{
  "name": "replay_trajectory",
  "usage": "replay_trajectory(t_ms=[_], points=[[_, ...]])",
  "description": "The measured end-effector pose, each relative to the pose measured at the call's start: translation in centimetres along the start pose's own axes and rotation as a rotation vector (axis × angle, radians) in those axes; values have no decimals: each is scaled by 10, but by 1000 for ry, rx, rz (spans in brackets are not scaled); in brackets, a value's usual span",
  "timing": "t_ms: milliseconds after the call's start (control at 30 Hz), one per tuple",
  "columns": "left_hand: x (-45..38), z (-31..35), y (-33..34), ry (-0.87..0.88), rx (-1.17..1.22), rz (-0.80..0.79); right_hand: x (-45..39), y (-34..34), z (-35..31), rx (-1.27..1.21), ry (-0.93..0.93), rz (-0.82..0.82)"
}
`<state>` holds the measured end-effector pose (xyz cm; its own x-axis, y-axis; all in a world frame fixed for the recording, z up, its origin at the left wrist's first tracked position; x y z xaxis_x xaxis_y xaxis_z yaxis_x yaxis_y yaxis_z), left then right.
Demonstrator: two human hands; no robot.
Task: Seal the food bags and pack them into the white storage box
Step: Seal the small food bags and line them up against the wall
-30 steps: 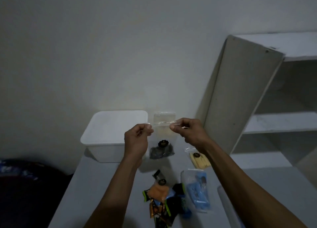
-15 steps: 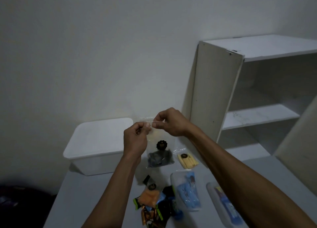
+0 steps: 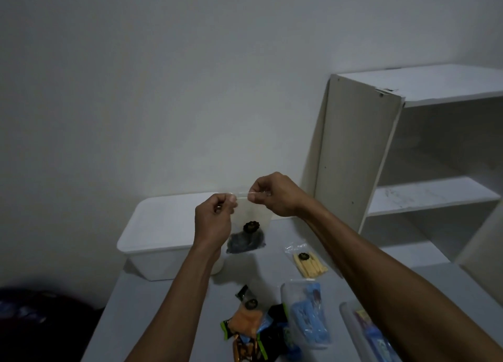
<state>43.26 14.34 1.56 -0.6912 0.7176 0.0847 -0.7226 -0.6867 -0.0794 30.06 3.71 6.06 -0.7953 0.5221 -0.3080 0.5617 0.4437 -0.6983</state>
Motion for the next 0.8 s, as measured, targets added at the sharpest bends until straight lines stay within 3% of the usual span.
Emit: replay_trajectory(t_ms=[167, 800], points=[[-4, 1, 3, 24, 13, -55, -3, 3, 1, 28, -3, 26], [-17, -3, -1, -34, 81, -28, 0, -5, 14, -20, 30, 42]])
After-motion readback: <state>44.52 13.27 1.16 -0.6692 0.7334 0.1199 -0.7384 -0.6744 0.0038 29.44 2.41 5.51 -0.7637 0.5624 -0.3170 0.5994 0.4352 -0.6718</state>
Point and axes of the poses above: each hand's wrist, its own x-axis away from the middle knuckle, its own y-axis out of the palm, z = x × y, the point moved 3 cm from there along -x, towards the middle knuckle, and after that the axes turned 14 degrees about -y, right-handed, at the moved point
